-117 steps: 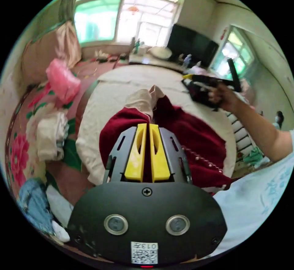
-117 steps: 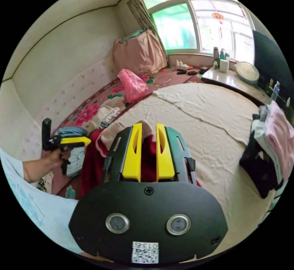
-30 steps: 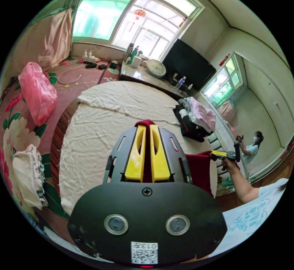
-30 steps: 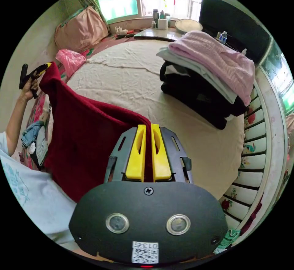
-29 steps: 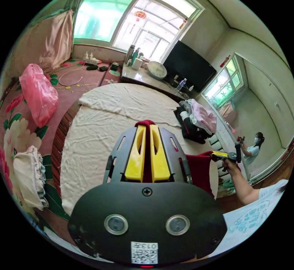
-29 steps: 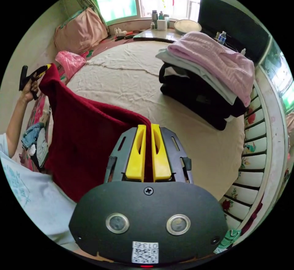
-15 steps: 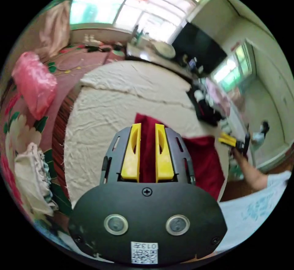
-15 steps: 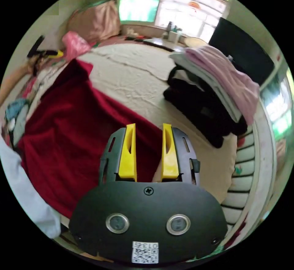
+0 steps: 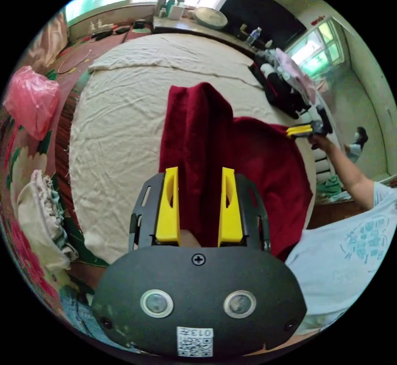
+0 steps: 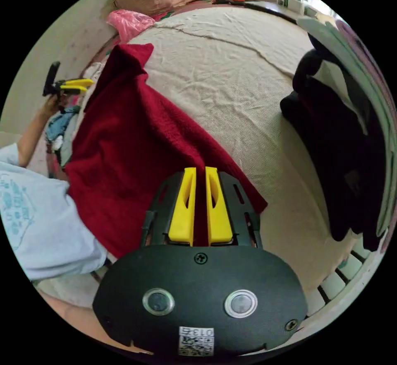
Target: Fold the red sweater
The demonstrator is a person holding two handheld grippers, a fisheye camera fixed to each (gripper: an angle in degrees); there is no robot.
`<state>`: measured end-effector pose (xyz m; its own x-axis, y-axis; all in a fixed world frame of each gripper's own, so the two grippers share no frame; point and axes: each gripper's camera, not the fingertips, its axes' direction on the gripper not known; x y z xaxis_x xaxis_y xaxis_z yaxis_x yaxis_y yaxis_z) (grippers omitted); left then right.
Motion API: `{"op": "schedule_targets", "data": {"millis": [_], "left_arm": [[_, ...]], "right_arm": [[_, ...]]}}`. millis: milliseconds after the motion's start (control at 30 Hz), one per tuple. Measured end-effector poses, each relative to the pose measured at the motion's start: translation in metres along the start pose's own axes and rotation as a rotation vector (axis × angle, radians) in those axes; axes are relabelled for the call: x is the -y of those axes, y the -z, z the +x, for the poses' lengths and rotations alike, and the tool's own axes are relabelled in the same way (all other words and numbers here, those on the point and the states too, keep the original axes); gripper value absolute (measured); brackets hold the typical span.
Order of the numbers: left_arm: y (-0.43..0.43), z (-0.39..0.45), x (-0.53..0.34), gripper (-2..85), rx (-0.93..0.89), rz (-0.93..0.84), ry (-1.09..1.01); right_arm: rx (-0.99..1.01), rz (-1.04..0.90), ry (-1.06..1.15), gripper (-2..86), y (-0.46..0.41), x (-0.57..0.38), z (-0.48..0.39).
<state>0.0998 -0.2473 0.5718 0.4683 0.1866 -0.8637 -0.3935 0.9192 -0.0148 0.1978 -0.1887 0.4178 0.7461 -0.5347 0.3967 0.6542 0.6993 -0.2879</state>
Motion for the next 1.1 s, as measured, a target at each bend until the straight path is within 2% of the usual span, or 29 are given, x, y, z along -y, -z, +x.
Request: {"op": "schedule_targets", "data": {"millis": [33, 100, 167, 200, 267, 333, 400, 467, 567, 633, 700, 767, 867, 1100], "left_arm": [[-0.014, 0.004, 0.003, 13.2, 0.117, -0.072, -0.02], [-0.034, 0.003, 0.008, 8.6, 0.207, -0.151, -0.057], [-0.038, -0.001, 0.018, 4.5, 0.231, -0.152, -0.076], [-0.034, -0.006, 0.029, 3.7, 0.247, -0.133, -0.079], [-0.011, -0.019, 0.05, 3.2, 0.268, -0.037, -0.049], [0.029, -0.043, 0.081, 3.3, 0.261, 0.133, 0.042], [0.055, -0.062, 0.097, 4.3, 0.231, 0.223, 0.09], [0.077, -0.08, 0.098, 5.6, 0.233, 0.289, 0.15], [0.091, -0.096, 0.063, 8.9, 0.214, 0.365, 0.18], [0.071, -0.102, 0.025, 15.5, 0.225, 0.262, 0.173], [0.054, -0.108, -0.01, 17.3, 0.251, 0.181, 0.186], [0.046, -0.116, -0.051, 17.0, 0.215, 0.16, 0.218], [0.025, -0.112, -0.105, 16.4, 0.036, 0.097, 0.22], [-0.026, -0.083, -0.168, 14.0, 0.046, -0.017, 0.198]], "right_arm": [[0.039, 0.017, -0.027, 2.7, 0.006, 0.003, 0.013], [0.058, 0.078, -0.077, 2.3, 0.02, 0.005, 0.031], [-0.01, 0.172, -0.174, 1.9, 0.041, 0.009, 0.048], [-0.044, 0.183, -0.2, 1.7, 0.045, 0.011, 0.05], [-0.262, 0.194, -0.269, 1.7, 0.054, 0.022, 0.047], [-0.343, 0.191, -0.296, 2.6, 0.056, 0.032, 0.041], [-0.391, 0.202, -0.294, 3.8, 0.056, 0.042, 0.025], [-0.471, 0.26, -0.182, 6.9, 0.053, 0.06, -0.021], [-0.443, 0.319, -0.009, 10.8, 0.039, 0.092, -0.083], [-0.396, 0.343, 0.099, 11.5, 0.027, 0.116, -0.121], [-0.367, 0.357, 0.192, 12.1, 0.015, 0.144, -0.156], [-0.338, 0.348, 0.301, 13.0, -0.004, 0.182, -0.197], [-0.288, 0.307, 0.396, 14.3, -0.028, 0.23, -0.237], [-0.324, 0.232, 0.503, 13.7, -0.057, 0.307, -0.288]]}}
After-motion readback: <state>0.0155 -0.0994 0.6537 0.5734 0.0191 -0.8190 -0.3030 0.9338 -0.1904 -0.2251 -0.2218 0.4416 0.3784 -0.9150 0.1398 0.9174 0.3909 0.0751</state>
